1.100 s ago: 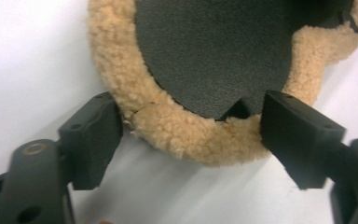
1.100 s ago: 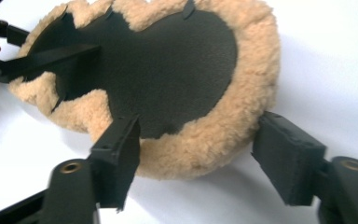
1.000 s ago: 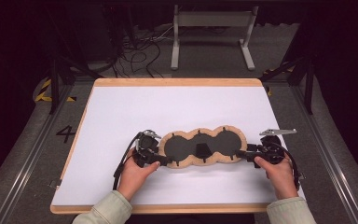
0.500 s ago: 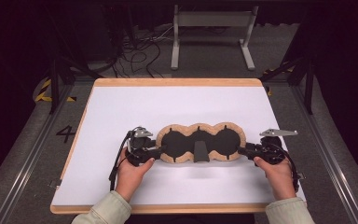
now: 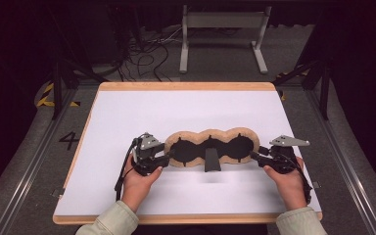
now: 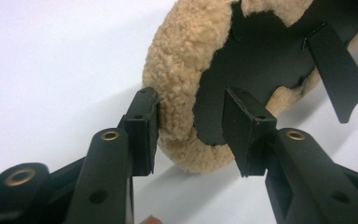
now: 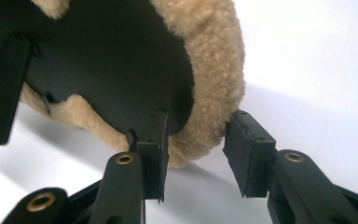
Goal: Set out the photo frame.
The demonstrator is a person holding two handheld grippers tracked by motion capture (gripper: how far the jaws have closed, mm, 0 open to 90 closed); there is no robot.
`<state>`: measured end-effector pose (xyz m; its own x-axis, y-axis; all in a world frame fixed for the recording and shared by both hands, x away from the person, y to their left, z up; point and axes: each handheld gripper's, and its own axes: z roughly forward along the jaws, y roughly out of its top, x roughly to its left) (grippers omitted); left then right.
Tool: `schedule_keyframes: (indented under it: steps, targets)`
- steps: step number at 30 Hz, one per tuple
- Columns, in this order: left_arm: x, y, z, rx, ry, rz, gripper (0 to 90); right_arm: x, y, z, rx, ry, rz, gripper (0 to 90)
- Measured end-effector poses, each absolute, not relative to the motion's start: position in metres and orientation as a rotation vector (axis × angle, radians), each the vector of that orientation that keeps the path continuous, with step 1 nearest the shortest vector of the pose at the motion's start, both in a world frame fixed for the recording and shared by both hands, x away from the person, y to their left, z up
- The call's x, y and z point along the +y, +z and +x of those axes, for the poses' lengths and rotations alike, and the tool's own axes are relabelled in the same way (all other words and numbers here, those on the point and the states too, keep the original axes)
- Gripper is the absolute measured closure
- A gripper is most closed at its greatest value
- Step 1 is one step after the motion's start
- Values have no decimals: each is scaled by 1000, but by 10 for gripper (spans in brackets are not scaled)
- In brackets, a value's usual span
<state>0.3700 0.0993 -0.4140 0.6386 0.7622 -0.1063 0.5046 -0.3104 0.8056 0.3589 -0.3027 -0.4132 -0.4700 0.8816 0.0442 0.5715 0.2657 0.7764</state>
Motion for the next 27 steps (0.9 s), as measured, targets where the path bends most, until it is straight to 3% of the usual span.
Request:
schedule_keyframes:
  steps: [12, 24, 27]
  targets:
    - [106, -408, 358, 904, 314, 2022, 595, -310, -412, 354, 2272, 1000, 1304, 584]
    - [108, -404, 344, 855, 255, 2104, 557, -308, -409, 342, 2415, 925, 1221, 477]
    - [109, -402, 342, 841, 205, 2131, 507, -310, -410, 340, 2443, 932, 1212, 454]
